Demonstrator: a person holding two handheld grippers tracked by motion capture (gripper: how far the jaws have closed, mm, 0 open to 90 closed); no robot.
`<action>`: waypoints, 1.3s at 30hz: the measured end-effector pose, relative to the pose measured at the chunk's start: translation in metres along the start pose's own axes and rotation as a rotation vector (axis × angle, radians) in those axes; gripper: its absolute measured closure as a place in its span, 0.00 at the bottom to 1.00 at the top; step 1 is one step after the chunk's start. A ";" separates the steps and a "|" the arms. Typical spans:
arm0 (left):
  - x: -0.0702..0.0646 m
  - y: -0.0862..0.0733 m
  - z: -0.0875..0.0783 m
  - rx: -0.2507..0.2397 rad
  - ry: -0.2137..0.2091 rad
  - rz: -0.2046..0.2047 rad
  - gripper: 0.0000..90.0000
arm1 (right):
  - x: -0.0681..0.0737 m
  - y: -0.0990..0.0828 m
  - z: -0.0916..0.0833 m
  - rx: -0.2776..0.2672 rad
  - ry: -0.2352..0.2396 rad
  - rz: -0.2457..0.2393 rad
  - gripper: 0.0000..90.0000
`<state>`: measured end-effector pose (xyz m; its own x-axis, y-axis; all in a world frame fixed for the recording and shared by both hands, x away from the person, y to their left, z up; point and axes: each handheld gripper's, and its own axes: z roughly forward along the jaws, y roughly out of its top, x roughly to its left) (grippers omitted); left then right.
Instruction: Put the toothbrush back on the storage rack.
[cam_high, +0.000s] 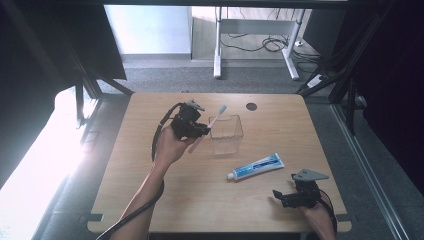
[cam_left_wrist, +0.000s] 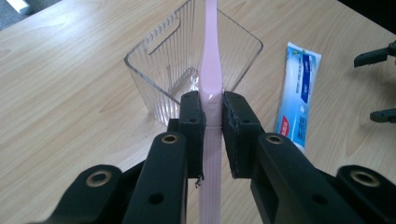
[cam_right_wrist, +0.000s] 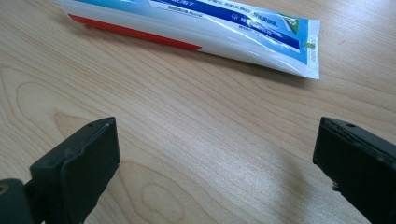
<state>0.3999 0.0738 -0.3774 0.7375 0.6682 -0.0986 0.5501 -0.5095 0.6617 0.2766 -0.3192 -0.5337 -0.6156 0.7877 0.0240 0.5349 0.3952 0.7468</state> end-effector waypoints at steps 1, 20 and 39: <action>0.000 0.002 0.001 0.006 0.004 0.005 0.88 | 0.000 0.000 0.000 0.000 0.001 0.001 0.01; -0.007 0.035 0.017 -0.051 0.012 0.025 0.88 | -0.001 0.000 0.001 -0.004 0.027 0.012 0.00; -0.008 0.059 0.044 -0.102 0.027 0.028 0.88 | -0.001 0.000 0.001 -0.003 0.027 0.007 0.00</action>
<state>0.4432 0.0144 -0.3705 0.7405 0.6695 -0.0592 0.4855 -0.4718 0.7360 0.2777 -0.3193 -0.5344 -0.6272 0.7774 0.0473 0.5376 0.3882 0.7485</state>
